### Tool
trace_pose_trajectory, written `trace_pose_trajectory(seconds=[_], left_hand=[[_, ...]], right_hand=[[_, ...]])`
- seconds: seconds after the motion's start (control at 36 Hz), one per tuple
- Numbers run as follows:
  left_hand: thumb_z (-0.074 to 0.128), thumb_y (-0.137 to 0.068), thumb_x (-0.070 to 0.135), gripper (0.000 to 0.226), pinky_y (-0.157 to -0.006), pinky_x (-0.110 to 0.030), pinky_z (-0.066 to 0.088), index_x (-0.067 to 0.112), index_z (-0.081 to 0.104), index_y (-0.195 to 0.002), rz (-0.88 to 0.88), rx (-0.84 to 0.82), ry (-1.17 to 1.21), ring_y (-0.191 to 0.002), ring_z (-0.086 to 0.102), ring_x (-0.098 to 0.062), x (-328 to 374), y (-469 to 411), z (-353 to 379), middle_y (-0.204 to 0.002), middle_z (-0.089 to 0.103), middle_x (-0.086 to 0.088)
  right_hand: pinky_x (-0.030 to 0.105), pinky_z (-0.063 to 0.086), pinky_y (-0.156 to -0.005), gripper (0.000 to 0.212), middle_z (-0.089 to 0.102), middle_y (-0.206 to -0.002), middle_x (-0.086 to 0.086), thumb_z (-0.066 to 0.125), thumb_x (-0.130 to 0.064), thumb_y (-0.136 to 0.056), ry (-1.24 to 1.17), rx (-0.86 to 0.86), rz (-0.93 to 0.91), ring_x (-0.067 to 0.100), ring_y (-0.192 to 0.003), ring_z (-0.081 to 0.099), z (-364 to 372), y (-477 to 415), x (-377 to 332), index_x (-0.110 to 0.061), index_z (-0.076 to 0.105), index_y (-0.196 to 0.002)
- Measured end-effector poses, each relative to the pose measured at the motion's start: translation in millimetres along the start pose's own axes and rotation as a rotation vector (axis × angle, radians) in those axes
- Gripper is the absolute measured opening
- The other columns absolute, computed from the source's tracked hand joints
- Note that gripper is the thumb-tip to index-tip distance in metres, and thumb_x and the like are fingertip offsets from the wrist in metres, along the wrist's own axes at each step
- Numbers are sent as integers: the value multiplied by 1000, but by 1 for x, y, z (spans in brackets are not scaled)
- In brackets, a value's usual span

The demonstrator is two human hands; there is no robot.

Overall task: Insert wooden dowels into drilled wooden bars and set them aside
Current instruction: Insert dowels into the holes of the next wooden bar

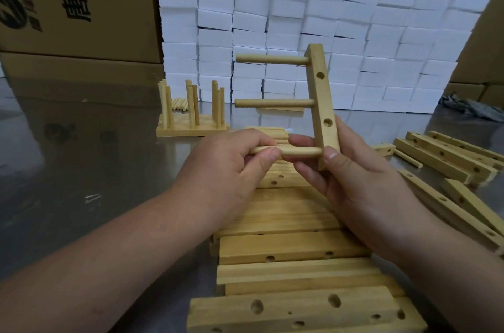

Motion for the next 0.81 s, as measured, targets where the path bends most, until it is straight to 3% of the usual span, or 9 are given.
trace_pose_trajectory(seconds=[0.06, 0.19, 0.33, 0.44, 0.56, 0.64, 0.72, 0.81], left_hand=[[42, -76, 47, 15, -54, -14, 36, 45, 53, -67, -24, -8, 2, -67, 51, -2, -2, 0, 0, -65, 57, 8], [37, -75, 54, 19, -48, -16, 31, 44, 51, -65, -49, -51, -61, -69, 51, 2, -3, 0, 2, -81, 56, 25], [39, -75, 54, 22, -50, -18, 31, 42, 52, -62, -46, -42, -88, -67, 52, 0, -6, 1, 0, -62, 57, 11], [36, -76, 54, 33, -54, -14, 36, 30, 57, -65, -47, -65, -104, -65, 50, 1, -8, 1, 2, -76, 56, 19], [37, -76, 53, 31, -52, -22, 34, 32, 56, -64, -46, -44, -104, -65, 50, -4, -8, 0, 0, -60, 55, 8], [34, -80, 56, 27, -56, -28, 38, 41, 55, -70, -40, -10, -99, -64, 50, -5, -6, -2, -3, -64, 54, 11], [30, -80, 64, 38, -55, -21, 37, 41, 56, -95, -42, 84, -75, -69, 51, 3, -6, -3, -14, -72, 54, 16], [28, -83, 57, 37, -53, -12, 38, 33, 56, -85, -93, 243, 111, -69, 52, 6, -14, 0, -29, -76, 56, 15]], right_hand=[[16, 50, -81, 46, 64, -115, 5, 33, -7, -97, 11, 2, -11, 9, -103, 65, 0, 0, -1, -31, 40, -136], [16, 50, -81, 42, 68, -109, 1, 33, -7, -98, 23, 17, -33, 10, -103, 65, -3, 0, -3, -36, 48, -126], [17, 51, -81, 42, 66, -108, 1, 33, -9, -98, 54, 1, -28, 10, -101, 66, 0, -1, -4, -39, 45, -125], [15, 50, -80, 41, 67, -107, 0, 34, -10, -97, 65, 22, -53, 8, -102, 65, 1, -1, -8, -38, 43, -125], [14, 50, -78, 43, 68, -102, -2, 34, -10, -95, 92, 21, -75, 7, -98, 66, 2, 1, -13, -40, 40, -126], [14, 51, -76, 51, 69, -104, -3, 34, -11, -96, 105, 39, -75, 10, -98, 67, 1, 0, -14, -31, 29, -143], [17, 53, -71, 54, 71, -101, 0, 35, -13, -96, 57, 122, -87, 17, -90, 70, -7, -1, -12, -26, 22, -148], [22, 54, -56, 50, 73, -88, 8, 33, -11, -99, -47, 256, -76, 22, -70, 71, -26, -1, -13, -24, 24, -146]])
Point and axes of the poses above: each hand's wrist, its own y-axis away from the middle knuckle, its own z-axis out of the palm, x = y × z, the point moved 8 cm from there along -y, towards the middle knuckle
